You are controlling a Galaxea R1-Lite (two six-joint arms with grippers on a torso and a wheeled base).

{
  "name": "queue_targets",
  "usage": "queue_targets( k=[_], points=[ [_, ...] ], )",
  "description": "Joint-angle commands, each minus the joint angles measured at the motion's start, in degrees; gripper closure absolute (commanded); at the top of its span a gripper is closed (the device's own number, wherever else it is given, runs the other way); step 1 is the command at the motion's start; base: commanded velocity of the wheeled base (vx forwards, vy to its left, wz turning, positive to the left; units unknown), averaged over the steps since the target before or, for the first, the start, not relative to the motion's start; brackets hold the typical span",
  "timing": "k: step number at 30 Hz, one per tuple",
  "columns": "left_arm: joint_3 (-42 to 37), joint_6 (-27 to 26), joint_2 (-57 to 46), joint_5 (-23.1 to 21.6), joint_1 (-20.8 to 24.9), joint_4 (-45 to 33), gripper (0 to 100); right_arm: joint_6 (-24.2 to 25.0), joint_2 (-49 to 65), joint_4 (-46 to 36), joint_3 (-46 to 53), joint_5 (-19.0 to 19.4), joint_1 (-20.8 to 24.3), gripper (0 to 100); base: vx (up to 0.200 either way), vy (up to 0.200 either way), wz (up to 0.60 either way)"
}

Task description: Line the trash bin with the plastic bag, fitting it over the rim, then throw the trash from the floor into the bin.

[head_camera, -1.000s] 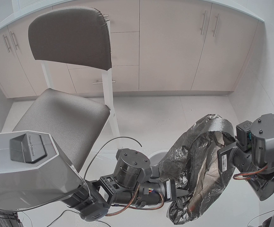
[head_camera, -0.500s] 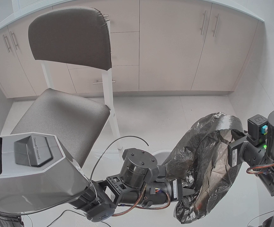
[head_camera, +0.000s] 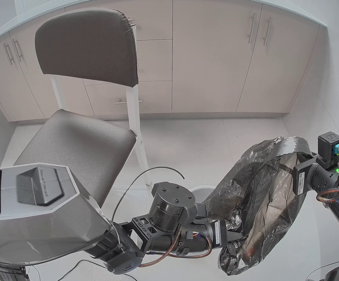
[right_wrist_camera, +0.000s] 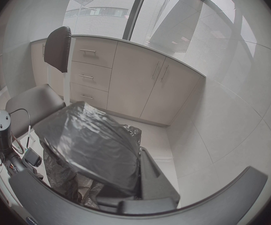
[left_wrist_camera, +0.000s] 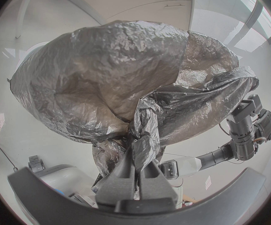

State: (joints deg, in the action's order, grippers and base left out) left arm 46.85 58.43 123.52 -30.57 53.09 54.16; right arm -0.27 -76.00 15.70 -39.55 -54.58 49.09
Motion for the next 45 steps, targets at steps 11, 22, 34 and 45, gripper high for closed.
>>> queue_targets(
  k=[11,22,34,45],
  points=[
    [-0.62,0.28,-2.40,-0.36,0.08,0.15,100,-0.96,3.57,-0.14,-0.09,0.00,-0.05,100,0.000,0.000,0.00],
    [-0.35,0.02,0.50,-0.36,-0.18,0.59,100,-0.87,-1.61,-0.06,0.70,0.00,-1.19,100,0.000,0.000,0.00],
    [0.17,-0.16,3.22,-0.28,-2.73,0.77,100,-0.43,-12.86,11.28,3.51,0.52,-0.84,100,0.000,0.000,0.00],
    [-0.35,-0.33,3.93,0.25,-9.58,0.59,100,-0.17,-24.11,26.57,5.44,8.79,-3.48,100,0.000,0.000,0.00]
  ],
)
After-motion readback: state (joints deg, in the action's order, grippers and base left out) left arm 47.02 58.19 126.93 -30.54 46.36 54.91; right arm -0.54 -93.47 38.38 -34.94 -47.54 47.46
